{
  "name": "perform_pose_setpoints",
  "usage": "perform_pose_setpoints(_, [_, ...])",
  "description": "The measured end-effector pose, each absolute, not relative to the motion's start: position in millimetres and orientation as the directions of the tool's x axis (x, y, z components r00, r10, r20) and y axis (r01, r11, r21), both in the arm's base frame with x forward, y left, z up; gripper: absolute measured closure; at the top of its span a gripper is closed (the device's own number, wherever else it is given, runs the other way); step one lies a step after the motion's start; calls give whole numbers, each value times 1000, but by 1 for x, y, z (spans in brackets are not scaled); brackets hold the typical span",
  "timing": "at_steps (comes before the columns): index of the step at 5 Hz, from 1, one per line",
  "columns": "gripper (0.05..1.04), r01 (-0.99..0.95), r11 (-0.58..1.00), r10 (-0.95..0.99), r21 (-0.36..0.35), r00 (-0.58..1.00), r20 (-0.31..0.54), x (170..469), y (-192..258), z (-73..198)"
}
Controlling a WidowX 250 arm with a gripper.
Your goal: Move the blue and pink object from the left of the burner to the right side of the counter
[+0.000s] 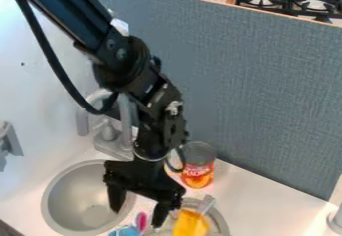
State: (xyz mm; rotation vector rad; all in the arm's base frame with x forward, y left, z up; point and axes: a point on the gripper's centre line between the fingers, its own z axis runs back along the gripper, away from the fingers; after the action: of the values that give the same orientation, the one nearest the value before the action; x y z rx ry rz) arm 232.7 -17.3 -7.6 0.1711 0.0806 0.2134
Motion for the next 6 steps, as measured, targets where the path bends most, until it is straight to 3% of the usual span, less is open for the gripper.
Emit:
perform_pose_setpoints(1, [73,-238,951,260,197,961,-92,228,-7,-19])
perform_pose_setpoints(4, [73,-167,985,164,-34,983,-77,239,-3,-83])
perform_pose_setpoints(5, [124,-127,988,119,-87,989,-85,251,-11,-105])
perform_pose_setpoints(6, [296,-123,991,115,-59,985,-125,251,-13,-106])
